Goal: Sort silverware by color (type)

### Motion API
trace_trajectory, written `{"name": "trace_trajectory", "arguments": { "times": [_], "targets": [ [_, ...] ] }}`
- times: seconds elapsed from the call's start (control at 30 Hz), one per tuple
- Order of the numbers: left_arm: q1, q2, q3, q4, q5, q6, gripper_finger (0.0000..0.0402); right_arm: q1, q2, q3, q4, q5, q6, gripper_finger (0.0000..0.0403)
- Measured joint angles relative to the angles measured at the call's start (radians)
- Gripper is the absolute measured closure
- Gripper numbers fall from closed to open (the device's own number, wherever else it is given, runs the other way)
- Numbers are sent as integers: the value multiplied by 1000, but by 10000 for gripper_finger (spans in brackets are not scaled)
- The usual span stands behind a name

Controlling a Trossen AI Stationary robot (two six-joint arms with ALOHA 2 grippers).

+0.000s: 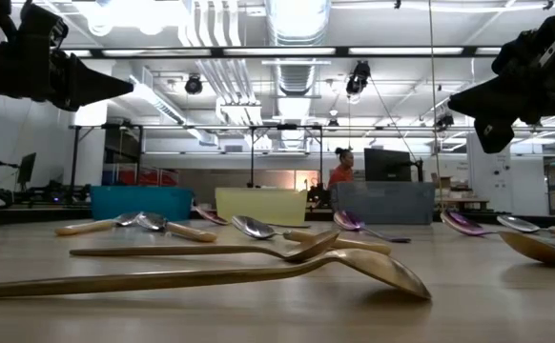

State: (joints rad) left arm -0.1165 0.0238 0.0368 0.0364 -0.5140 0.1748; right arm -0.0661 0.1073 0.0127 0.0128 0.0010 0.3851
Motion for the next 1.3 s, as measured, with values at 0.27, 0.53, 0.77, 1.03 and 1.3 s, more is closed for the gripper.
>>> {"name": "trace_trajectory", "arguments": {
  "times": [0.27, 0.53, 0.77, 1.03, 1.3],
  "targets": [
    [0, 0, 0, 0, 0, 0, 402, 0, 0, 0, 0, 0, 0, 374],
    [0, 0, 0, 0, 0, 0, 402, 0, 0, 0, 26, 28, -222, 374],
    [0, 0, 0, 4, 0, 95, 402, 3, 0, 0, 152, 22, -335, 374],
    [0, 0, 0, 106, 0, 3, 402, 0, 22, 14, 227, 30, -160, 374],
    [5, 7, 0, 412, 0, -302, 402, 0, 165, 171, 231, 151, -245, 374]
  ]
}}
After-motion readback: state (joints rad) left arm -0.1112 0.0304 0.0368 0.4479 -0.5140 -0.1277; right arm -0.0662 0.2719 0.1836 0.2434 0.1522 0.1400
